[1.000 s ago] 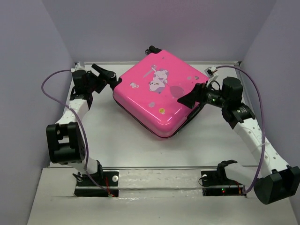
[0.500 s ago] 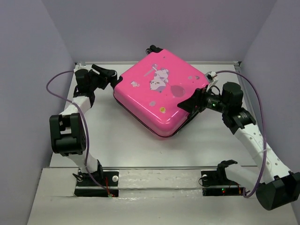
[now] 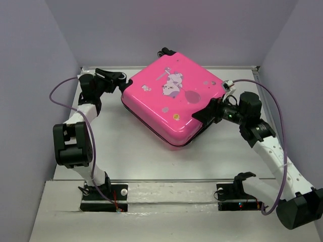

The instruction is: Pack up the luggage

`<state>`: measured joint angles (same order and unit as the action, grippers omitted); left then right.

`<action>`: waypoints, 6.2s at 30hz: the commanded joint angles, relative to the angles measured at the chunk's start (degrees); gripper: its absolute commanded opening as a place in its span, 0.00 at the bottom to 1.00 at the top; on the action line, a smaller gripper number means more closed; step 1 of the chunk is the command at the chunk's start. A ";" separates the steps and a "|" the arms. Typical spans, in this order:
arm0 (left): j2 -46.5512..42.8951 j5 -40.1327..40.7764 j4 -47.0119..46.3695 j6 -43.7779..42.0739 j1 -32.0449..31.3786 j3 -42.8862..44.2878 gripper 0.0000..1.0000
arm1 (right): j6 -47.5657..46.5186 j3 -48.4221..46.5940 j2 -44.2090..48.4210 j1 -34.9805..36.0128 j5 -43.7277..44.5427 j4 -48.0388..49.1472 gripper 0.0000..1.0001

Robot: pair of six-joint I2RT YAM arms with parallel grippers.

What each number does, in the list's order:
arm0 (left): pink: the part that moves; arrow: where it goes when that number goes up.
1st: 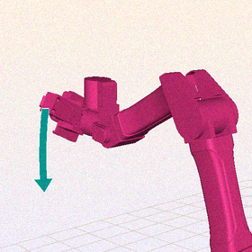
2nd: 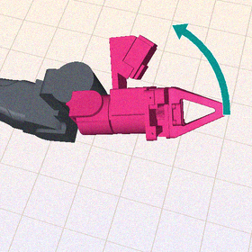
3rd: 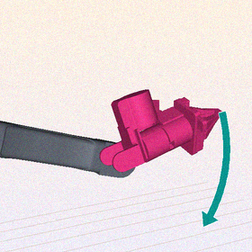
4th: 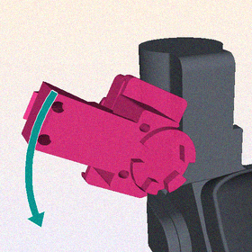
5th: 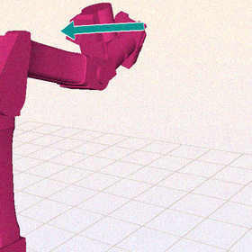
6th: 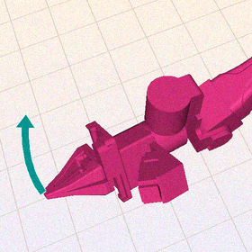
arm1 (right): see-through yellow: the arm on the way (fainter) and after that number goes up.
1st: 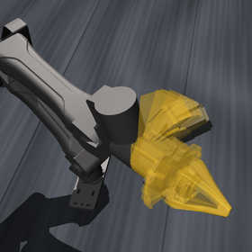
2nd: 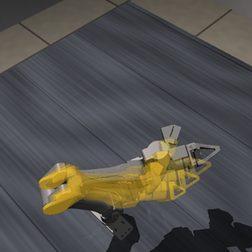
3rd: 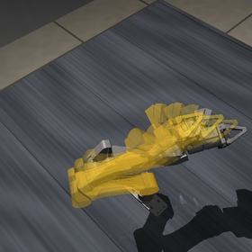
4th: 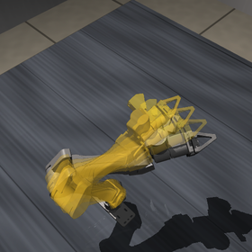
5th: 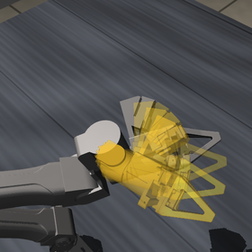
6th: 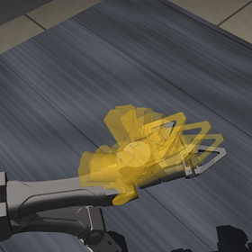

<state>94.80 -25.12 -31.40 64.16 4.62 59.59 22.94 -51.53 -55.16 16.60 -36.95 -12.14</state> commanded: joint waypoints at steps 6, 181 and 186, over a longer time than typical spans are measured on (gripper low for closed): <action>-8.85 -5.99 -1.21 2.11 -1.90 13.88 0.06 | -1.49 0.72 1.63 0.36 3.02 1.86 1.00; 20.15 2.89 21.65 -16.18 -3.30 37.09 0.99 | 18.28 24.99 -0.57 57.05 52.95 21.99 0.07; 21.03 0.96 14.62 -11.26 -3.39 34.98 0.97 | 17.84 24.99 0.22 57.05 54.17 21.11 0.07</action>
<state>116.75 -21.19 -8.08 47.86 1.23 93.82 41.82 -24.95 -56.23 73.58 16.23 9.08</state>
